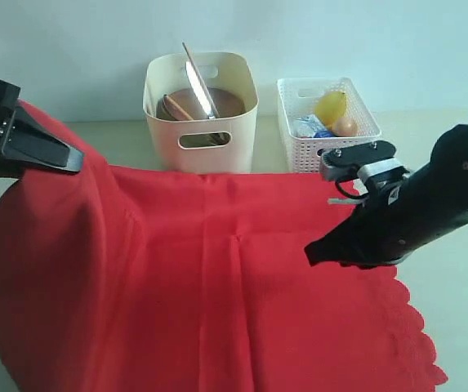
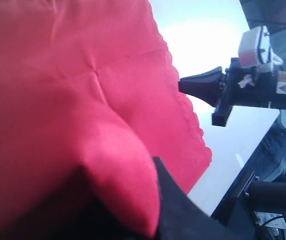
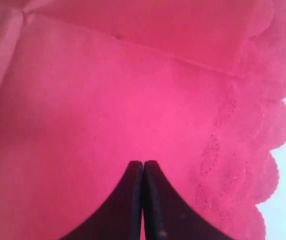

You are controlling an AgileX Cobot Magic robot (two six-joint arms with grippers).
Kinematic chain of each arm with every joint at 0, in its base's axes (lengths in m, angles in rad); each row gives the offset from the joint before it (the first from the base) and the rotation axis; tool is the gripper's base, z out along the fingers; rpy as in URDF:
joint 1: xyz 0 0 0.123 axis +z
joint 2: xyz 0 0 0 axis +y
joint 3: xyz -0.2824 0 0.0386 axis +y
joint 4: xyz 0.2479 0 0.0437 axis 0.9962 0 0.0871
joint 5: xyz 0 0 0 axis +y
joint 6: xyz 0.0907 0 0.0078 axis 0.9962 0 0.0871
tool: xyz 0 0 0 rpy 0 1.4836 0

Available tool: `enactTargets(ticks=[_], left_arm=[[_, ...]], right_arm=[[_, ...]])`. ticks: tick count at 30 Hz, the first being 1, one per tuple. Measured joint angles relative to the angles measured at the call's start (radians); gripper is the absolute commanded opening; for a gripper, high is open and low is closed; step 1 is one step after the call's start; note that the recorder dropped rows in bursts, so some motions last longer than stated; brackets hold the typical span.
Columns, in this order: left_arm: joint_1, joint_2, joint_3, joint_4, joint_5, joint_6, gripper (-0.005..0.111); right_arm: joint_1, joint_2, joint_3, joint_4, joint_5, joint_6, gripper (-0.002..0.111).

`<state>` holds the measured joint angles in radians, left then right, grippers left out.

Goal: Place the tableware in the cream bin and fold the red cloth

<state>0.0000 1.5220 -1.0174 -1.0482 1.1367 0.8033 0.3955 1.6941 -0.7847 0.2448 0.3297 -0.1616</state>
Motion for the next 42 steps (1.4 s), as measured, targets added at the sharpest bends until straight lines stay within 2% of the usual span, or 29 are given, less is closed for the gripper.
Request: enactTargets(ticks=[8, 20, 32, 42], left_arm=[[-0.127, 0.0, -0.054, 0.02, -0.007, -0.046, 0.0], [-0.327, 0.021, -0.164, 0.024, -0.11, -0.152, 0.0], [-0.497, 0.233, -0.28, 0.024, -0.14, -0.209, 0.0], [-0.604, 0.4, -0.4, -0.006, -0.193, -0.247, 0.0]], right_arm=[[0.0, 0.103, 0.0, -0.004, -0.002, -0.002, 0.0], [0.0, 0.147, -0.01, -0.006, -0.023, -0.009, 0.0], [0.0, 0.148, 0.018, -0.003, -0.054, -0.011, 0.0], [0.0, 0.109, 0.029, -0.043, -0.007, -0.028, 0.0]])
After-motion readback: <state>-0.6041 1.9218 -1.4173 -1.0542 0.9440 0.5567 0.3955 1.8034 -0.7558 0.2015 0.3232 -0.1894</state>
